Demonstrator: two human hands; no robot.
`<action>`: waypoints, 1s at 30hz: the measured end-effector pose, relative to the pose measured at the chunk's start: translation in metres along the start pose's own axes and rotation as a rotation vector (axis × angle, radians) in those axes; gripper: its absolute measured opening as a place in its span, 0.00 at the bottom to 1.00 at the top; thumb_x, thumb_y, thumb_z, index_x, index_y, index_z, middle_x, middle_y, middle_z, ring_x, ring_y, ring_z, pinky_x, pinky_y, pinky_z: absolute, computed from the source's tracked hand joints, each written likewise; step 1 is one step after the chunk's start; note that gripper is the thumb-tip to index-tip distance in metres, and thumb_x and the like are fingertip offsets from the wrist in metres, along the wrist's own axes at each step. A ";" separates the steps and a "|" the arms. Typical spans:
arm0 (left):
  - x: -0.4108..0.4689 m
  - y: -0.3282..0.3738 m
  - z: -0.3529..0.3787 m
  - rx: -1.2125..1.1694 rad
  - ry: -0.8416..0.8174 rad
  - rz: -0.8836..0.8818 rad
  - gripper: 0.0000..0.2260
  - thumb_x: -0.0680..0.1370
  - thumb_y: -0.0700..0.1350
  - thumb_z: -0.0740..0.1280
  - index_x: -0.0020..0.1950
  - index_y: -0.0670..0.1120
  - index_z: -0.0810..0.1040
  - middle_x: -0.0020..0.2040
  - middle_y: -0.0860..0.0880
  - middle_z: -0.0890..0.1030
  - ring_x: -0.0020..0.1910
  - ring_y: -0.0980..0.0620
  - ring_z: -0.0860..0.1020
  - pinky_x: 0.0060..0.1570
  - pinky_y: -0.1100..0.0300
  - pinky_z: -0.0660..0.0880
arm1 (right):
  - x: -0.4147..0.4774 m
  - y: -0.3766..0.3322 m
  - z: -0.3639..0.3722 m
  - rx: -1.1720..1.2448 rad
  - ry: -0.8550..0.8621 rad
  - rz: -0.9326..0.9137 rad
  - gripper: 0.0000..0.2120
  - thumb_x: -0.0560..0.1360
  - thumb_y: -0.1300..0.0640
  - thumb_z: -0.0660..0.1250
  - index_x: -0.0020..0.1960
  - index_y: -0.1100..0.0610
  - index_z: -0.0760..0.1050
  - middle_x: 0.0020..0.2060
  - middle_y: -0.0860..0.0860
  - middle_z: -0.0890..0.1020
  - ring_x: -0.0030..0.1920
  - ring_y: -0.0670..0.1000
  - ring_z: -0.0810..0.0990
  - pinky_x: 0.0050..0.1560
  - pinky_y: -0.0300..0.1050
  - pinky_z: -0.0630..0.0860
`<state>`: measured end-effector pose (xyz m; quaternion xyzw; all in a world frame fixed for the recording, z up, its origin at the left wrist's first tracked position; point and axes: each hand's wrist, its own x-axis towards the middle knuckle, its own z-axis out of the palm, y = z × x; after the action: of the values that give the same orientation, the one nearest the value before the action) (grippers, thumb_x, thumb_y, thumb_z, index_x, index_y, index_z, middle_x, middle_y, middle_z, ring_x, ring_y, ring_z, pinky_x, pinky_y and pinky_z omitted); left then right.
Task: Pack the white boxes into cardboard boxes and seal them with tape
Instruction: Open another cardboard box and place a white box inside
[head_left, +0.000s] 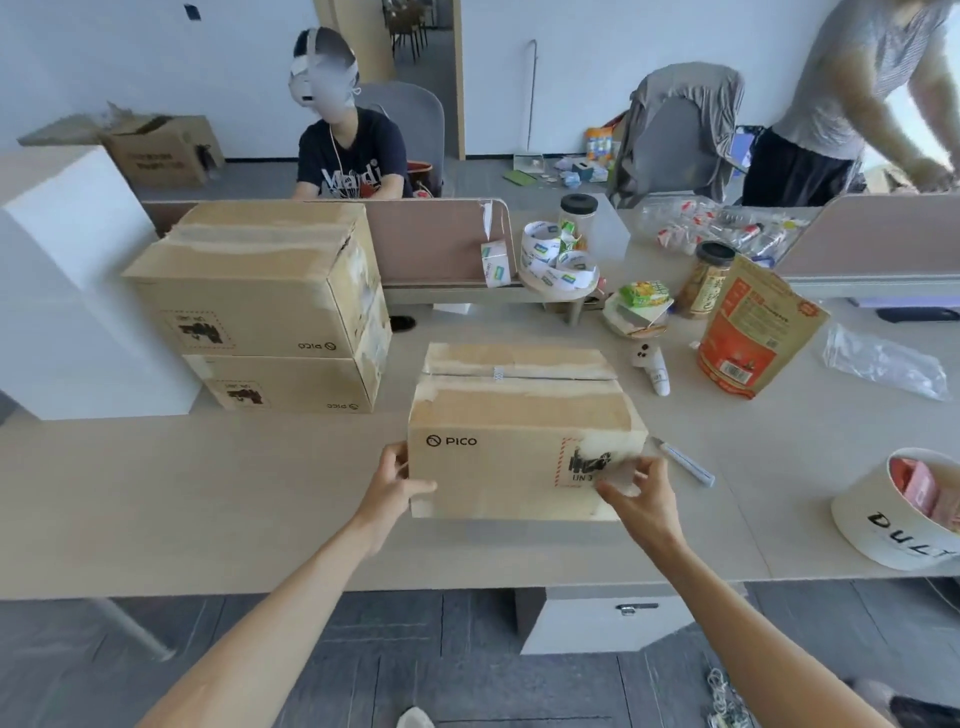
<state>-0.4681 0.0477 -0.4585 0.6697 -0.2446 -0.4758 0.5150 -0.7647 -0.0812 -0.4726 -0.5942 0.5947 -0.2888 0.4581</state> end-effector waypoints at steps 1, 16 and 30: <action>0.002 -0.005 -0.005 -0.009 0.017 -0.044 0.20 0.71 0.32 0.70 0.58 0.47 0.69 0.57 0.45 0.79 0.59 0.46 0.77 0.54 0.54 0.74 | -0.001 0.002 0.002 0.011 -0.047 0.016 0.23 0.71 0.54 0.77 0.56 0.57 0.67 0.54 0.47 0.77 0.60 0.51 0.76 0.55 0.46 0.74; 0.022 0.015 -0.026 0.027 0.137 0.004 0.19 0.75 0.49 0.68 0.65 0.51 0.70 0.63 0.51 0.77 0.62 0.54 0.75 0.63 0.49 0.68 | 0.020 -0.035 0.001 0.257 -0.025 0.012 0.23 0.77 0.38 0.64 0.62 0.55 0.73 0.54 0.50 0.82 0.56 0.50 0.80 0.59 0.50 0.76; -0.009 0.050 -0.051 0.418 -0.460 0.065 0.19 0.75 0.55 0.62 0.61 0.48 0.78 0.56 0.50 0.82 0.58 0.56 0.78 0.59 0.62 0.71 | 0.036 -0.059 -0.043 0.028 -0.464 0.010 0.13 0.78 0.47 0.65 0.54 0.54 0.83 0.45 0.56 0.85 0.48 0.55 0.83 0.54 0.52 0.75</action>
<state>-0.4184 0.0613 -0.4081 0.6276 -0.4686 -0.5376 0.3121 -0.7726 -0.1325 -0.4101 -0.6355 0.4722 -0.1503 0.5921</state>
